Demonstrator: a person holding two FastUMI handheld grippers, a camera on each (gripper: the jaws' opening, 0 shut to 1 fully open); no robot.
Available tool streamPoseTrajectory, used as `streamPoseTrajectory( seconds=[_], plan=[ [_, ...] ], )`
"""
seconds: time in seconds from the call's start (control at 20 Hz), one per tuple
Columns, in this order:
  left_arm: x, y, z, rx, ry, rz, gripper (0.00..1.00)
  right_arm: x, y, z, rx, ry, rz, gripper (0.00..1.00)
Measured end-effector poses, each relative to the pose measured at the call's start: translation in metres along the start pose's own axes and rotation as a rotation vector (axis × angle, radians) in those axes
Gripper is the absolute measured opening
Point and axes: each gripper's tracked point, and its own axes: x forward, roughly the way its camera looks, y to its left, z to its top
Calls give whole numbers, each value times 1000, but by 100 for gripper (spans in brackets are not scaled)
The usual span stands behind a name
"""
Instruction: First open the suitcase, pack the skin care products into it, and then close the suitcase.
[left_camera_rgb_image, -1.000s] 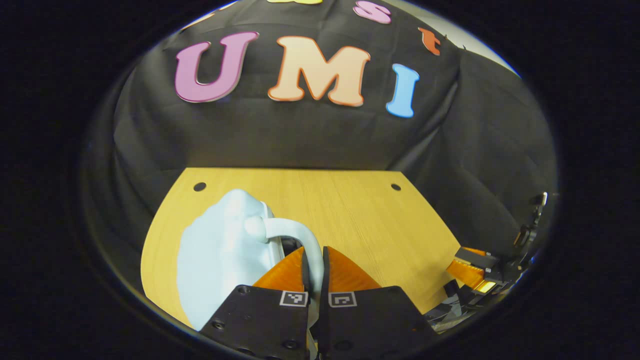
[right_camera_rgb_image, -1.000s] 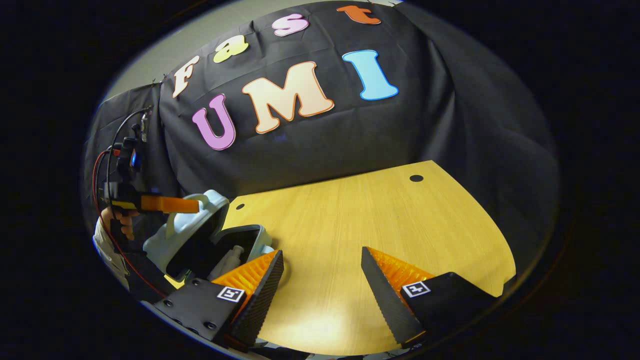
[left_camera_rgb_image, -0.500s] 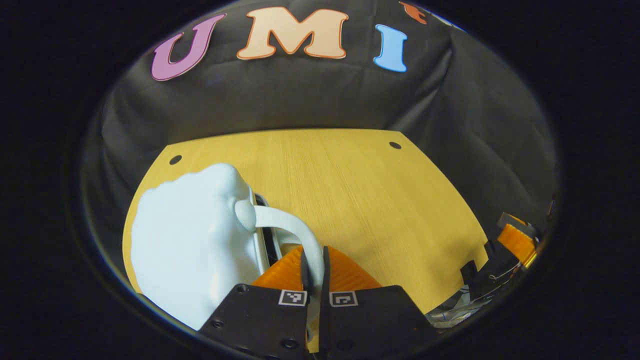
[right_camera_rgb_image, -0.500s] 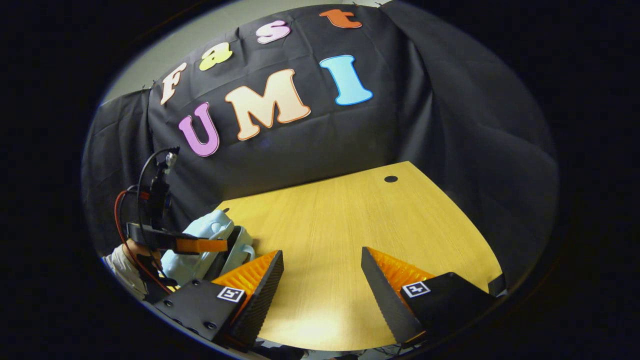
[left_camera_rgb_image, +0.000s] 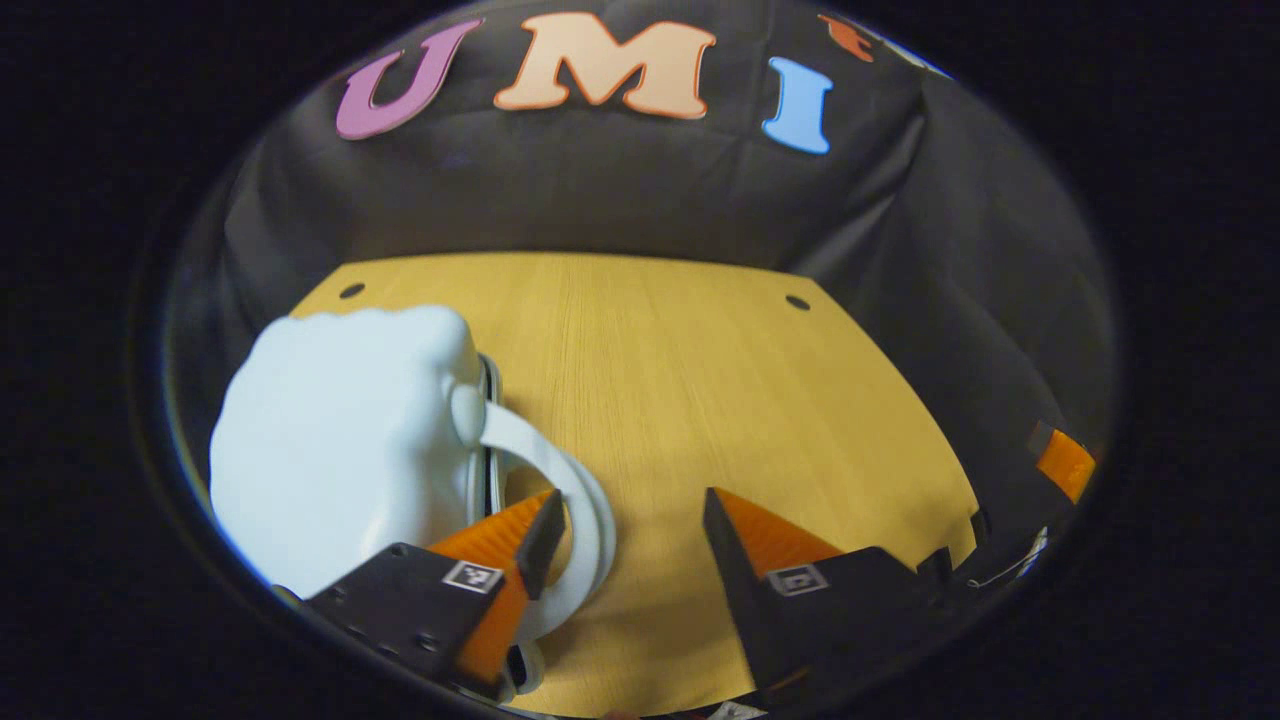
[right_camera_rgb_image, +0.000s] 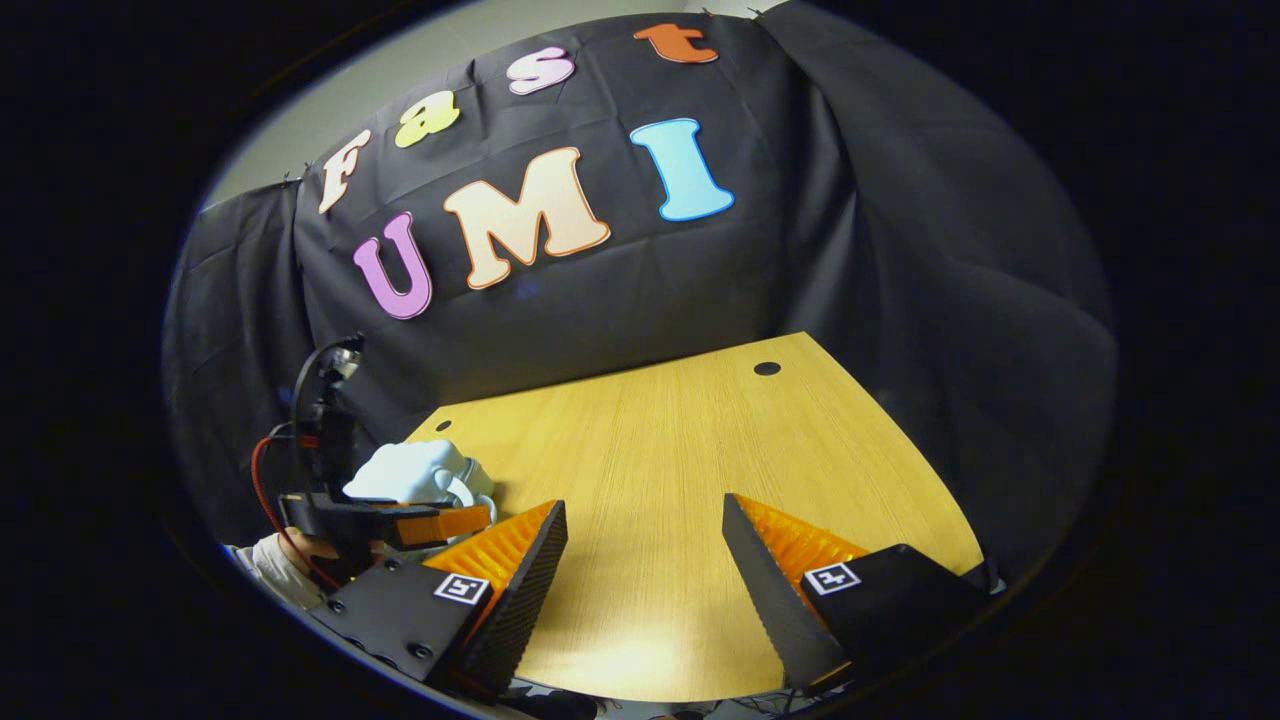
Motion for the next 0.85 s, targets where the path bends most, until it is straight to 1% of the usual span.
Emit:
streamPoseTrajectory(
  seconds=[0.05, 0.1, 0.25, 0.3, 0.4, 0.45, 0.5, 0.55, 0.6, 0.65, 0.75, 0.85],
  plan=[
    [-15, -3, 15, 21, -64, 16, 99, 0, 3, 4, -1, -7, 11, 98],
    [-27, -4, 30, 47, -124, 33, 96, 2, 7, 10, -5, -19, 23, 98],
    [-66, -11, 82, 122, -308, 75, 95, -1, 29, 36, -37, -84, 83, 98],
    [-75, -16, 94, 143, -348, 71, 95, -4, 38, 50, -60, -119, 106, 98],
    [-104, -21, 119, 154, -414, 85, 95, -10, 53, 88, -103, -215, 136, 98],
    [-116, -24, 132, 143, -460, 85, 95, -17, 62, 108, -124, -271, 149, 98],
    [-129, -40, 155, 124, -494, 79, 95, -24, 69, 130, -149, -333, 156, 98],
    [-138, -50, 165, 109, -535, 73, 95, -31, 75, 148, -177, -390, 158, 98],
    [-145, -53, 173, 94, -559, 72, 97, -40, 80, 165, -202, -448, 156, 98],
    [-151, -55, 180, 84, -587, 72, 95, -48, 86, 180, -225, -499, 160, 98],
    [-160, -55, 192, 69, -617, 81, 95, -64, 100, 195, -257, -566, 173, 97],
    [-169, -55, 201, 53, -641, 79, 94, -77, 114, 203, -282, -602, 184, 97]
  ],
)
